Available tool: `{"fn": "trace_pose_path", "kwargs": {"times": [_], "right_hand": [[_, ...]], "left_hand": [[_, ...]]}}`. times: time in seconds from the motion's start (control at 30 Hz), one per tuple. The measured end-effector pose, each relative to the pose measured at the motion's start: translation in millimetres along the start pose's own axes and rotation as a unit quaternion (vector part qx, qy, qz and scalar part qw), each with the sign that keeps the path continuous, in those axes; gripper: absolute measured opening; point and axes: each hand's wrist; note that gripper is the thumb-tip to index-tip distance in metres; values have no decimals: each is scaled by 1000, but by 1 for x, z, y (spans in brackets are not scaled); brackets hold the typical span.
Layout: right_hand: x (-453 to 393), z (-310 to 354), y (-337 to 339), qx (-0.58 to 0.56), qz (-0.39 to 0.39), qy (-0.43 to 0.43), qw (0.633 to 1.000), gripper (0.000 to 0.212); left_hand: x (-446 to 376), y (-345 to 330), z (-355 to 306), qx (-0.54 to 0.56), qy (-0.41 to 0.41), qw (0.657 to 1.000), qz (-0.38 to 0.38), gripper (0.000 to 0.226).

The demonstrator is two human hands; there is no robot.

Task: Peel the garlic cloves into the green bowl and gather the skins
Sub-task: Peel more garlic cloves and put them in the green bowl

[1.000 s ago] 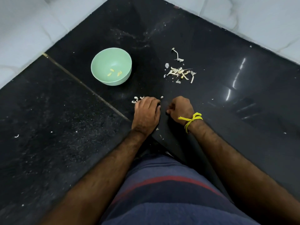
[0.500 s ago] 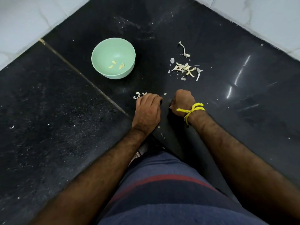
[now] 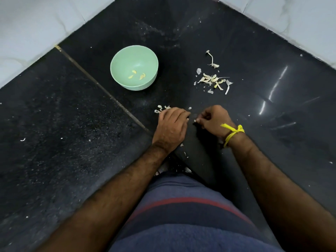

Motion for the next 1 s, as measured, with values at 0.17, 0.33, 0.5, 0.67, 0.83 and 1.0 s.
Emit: {"fn": "trace_pose_path", "kwargs": {"times": [0.17, 0.33, 0.5, 0.67, 0.83, 1.0], "right_hand": [[11, -5, 1, -137, 8, 18, 990, 14], [20, -8, -6, -231, 10, 17, 973, 13], [24, -11, -9, -270, 14, 43, 962, 12], [26, -10, -14, -316, 3, 34, 948, 12], [30, -6, -16, -414, -4, 20, 910, 12], [29, -7, -16, -409, -28, 45, 911, 6]], "left_hand": [[2, 5, -2, 31, -36, 998, -39, 23], [4, 10, -6, 84, -10, 996, -22, 15], [6, 17, -13, 145, 63, 987, -17, 8], [1, 25, -26, 300, 212, 930, -13, 8], [-4, 31, -30, 441, 320, 838, 11, 8], [-7, 35, -42, 501, 384, 776, -4, 13]]}}
Point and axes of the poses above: each hand's wrist, its own x-axis away from the middle knuckle, its own y-axis out of the back of the hand, z = x × y, and after that the axes turned 2 degrees about -z, right-handed
